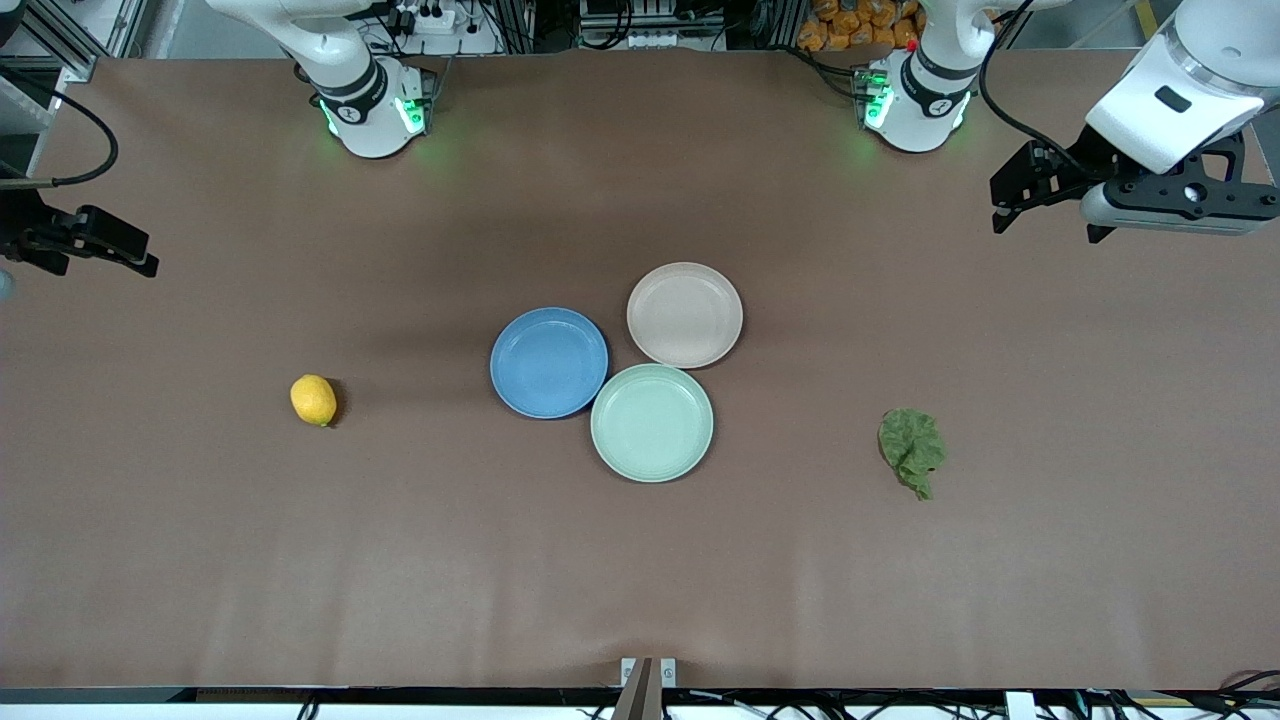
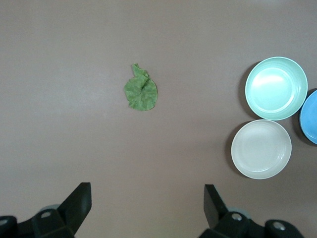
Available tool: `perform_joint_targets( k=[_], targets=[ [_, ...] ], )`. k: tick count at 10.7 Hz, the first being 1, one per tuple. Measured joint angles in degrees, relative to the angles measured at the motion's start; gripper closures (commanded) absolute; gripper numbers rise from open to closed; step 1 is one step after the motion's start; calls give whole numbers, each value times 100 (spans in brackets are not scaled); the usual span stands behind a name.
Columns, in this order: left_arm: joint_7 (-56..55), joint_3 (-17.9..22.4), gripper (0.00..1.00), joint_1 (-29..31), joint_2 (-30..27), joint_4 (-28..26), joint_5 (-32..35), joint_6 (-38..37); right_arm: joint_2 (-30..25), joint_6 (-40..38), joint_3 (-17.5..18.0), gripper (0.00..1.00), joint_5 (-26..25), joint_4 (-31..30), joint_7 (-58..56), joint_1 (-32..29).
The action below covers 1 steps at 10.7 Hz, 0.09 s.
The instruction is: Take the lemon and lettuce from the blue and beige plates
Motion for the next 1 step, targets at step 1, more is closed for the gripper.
perform_joint_targets(
  k=[1],
  targets=[
    [0, 0, 0, 0, 0, 0, 0, -1, 2, 3, 0, 0, 0, 0, 0, 0]
  ],
)
